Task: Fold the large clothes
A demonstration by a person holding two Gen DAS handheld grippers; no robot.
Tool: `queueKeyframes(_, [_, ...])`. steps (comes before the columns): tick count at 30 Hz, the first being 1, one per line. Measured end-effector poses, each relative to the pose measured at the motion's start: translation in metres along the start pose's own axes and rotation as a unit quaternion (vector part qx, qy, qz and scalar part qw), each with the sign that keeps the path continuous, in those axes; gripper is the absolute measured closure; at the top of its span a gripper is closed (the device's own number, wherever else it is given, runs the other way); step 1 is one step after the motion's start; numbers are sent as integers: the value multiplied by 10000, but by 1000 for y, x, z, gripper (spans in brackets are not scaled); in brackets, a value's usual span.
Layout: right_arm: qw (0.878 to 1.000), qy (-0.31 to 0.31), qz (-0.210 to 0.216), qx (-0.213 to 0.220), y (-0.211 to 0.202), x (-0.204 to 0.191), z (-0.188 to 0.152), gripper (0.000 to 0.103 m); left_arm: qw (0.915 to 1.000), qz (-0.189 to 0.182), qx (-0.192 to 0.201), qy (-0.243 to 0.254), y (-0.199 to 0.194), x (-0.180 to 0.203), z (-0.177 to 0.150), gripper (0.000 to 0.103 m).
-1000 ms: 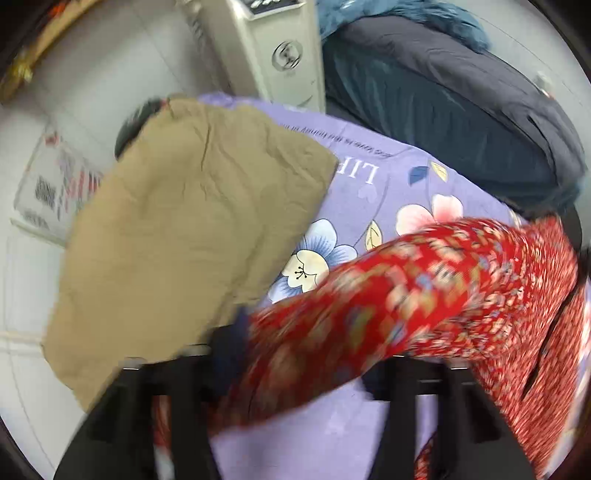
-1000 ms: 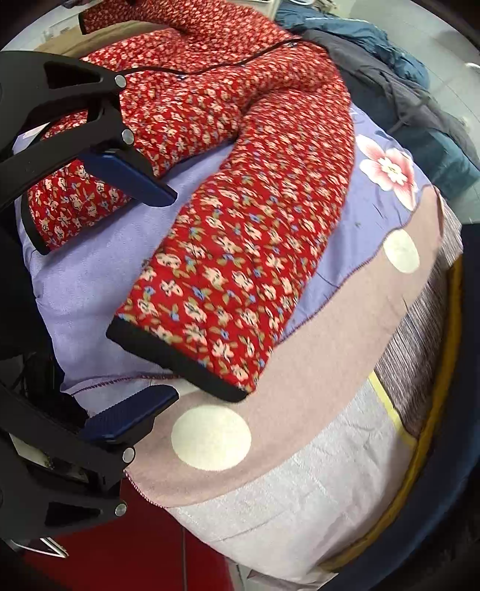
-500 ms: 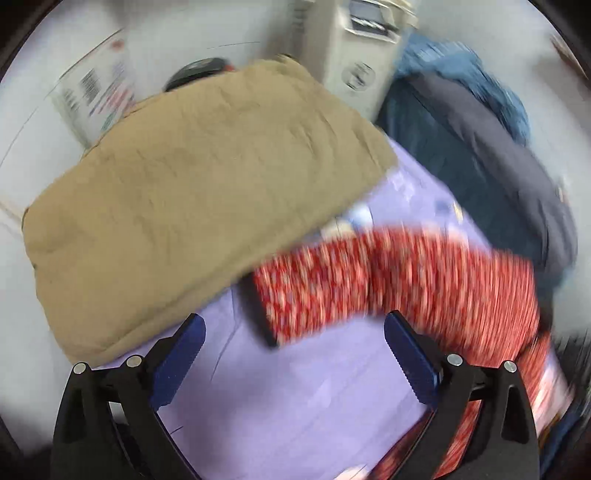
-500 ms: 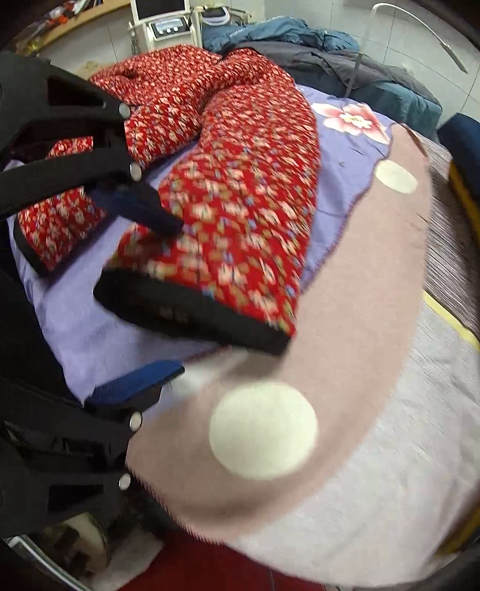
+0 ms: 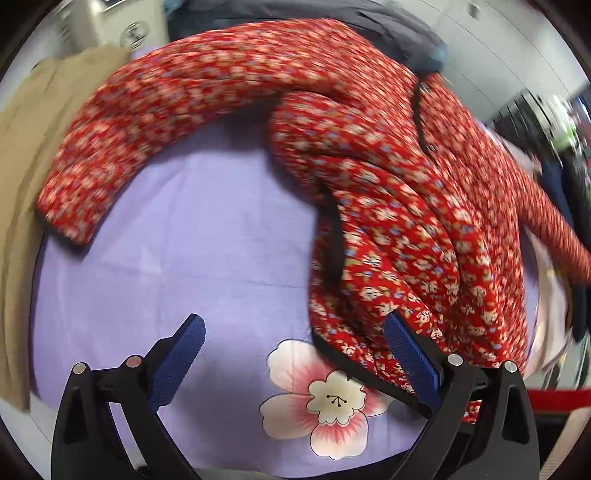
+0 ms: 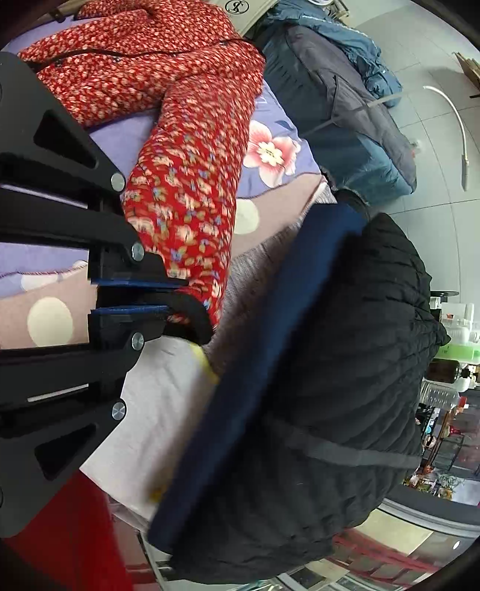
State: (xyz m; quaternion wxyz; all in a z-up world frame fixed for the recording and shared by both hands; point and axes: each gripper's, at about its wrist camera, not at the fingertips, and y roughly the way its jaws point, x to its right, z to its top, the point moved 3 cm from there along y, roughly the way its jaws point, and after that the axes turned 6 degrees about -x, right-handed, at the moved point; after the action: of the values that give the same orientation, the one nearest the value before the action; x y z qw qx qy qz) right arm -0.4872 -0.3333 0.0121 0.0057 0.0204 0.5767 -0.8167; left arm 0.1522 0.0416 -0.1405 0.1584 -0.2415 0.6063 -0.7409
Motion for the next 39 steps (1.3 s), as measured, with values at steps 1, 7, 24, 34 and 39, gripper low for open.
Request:
queueKeyframes(1, [9996, 256, -64, -131, 2, 6, 4, 81, 10000, -37, -52, 62, 6, 4, 2, 7])
queueKeyframes(7, [9943, 859, 632, -45, 0, 2, -26, 26, 9995, -194, -128, 221, 33, 18, 9, 7])
queueKeyframes(24, [9015, -1629, 2923, -2745, 100, -183, -217, 80, 9919, -1015, -738, 193, 54, 80, 40, 84])
queueKeyframes(34, [8915, -2087, 3672, -1635, -63, -171, -122, 84, 9966, -821, 62, -15, -124, 45, 31, 89])
queueKeyframes(39, [9117, -2001, 2558, -2516, 22, -172, -167, 72, 9914, -701, -772, -792, -52, 1, -33, 87])
